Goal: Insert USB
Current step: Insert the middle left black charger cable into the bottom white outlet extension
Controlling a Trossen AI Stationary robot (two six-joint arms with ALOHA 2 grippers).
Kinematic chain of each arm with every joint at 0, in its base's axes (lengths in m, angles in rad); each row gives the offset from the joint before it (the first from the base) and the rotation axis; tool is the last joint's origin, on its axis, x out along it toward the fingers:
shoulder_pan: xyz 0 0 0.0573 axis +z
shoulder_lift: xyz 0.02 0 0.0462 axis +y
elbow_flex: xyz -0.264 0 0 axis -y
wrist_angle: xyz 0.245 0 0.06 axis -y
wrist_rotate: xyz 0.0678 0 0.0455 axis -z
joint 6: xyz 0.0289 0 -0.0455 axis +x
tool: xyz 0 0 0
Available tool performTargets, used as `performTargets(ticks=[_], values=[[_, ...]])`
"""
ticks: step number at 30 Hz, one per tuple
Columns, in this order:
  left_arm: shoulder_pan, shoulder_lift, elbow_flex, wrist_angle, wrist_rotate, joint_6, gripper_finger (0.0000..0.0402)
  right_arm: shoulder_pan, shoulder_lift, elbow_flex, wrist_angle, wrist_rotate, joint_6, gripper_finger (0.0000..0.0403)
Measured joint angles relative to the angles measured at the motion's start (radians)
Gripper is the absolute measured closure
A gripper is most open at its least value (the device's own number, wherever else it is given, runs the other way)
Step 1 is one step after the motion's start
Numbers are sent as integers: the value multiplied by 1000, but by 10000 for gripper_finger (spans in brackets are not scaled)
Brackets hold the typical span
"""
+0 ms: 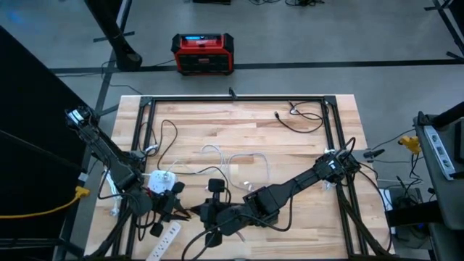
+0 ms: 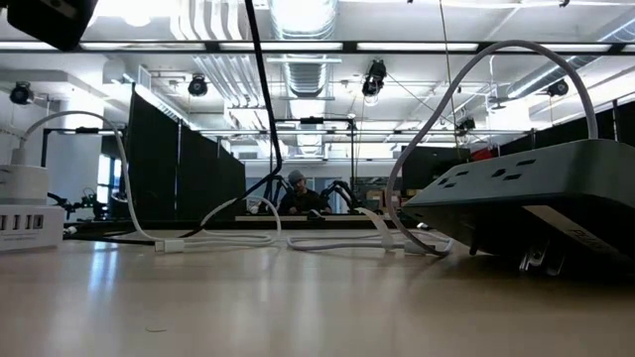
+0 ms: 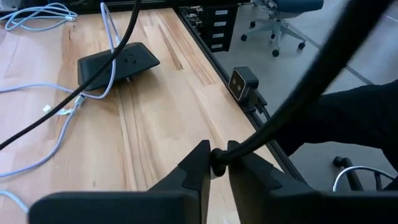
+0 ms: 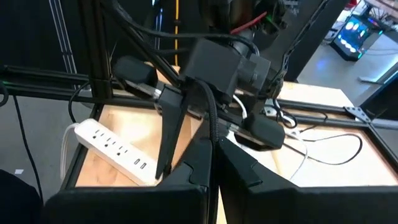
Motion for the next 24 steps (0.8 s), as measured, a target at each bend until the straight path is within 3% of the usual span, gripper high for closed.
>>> performTargets(ticks=[11, 16, 24], values=[[0, -1, 0, -63, 62, -9, 388, 0, 0, -1, -38, -2, 45, 401], [-1, -1, 1, -121, 88, -29, 388, 0, 0, -4, -80, -9, 150, 398], [-12, 0, 91, -367, 170, 17, 388, 0, 2, -21, -189, 25, 253, 294]])
